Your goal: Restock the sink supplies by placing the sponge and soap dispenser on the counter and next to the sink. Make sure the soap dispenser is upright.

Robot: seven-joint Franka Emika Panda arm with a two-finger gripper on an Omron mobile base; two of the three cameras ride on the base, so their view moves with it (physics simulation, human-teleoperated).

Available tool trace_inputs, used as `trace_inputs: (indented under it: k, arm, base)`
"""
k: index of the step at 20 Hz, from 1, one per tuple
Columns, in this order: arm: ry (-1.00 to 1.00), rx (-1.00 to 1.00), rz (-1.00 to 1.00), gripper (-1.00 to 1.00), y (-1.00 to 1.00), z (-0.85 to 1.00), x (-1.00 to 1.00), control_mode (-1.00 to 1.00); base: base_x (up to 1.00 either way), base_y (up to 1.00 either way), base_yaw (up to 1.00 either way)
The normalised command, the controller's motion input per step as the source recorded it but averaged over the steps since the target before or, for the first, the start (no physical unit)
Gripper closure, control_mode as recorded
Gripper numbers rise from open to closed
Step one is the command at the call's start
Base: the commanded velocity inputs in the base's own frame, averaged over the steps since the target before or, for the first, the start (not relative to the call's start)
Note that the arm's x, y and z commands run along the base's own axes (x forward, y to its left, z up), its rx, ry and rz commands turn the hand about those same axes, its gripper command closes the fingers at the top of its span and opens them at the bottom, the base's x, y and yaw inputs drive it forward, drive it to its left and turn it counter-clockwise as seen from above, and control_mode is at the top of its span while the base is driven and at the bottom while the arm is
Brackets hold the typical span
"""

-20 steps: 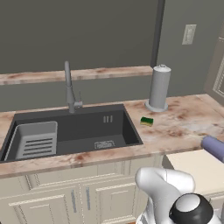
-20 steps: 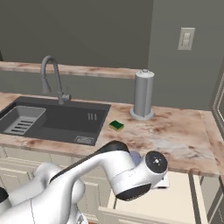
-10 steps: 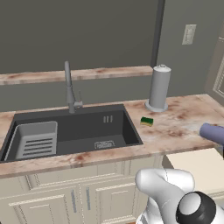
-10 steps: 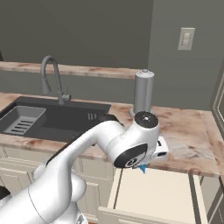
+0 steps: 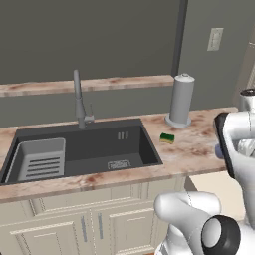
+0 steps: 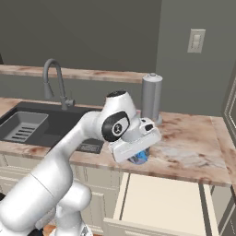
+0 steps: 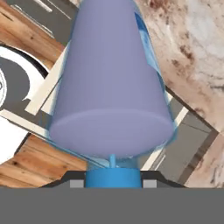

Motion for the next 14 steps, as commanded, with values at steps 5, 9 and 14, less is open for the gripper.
trace_inputs:
  k: [5, 9, 14]
  arm:
    - [0.34, -0.37, 0.16, 1.0, 0.36, 0.0, 0.58, -1.0]
    - [0.23, -0.27, 0.11, 1.0, 0.14, 0.12, 0.41, -1.0]
    - [0.27, -0.29, 0.11, 1.0, 0.26, 0.21, 0.48, -1.0]
  base:
    - [0.0, 0.0, 0.0]
    - [0.0, 0.0, 0.0]
    - [0.0, 0.0, 0.0]
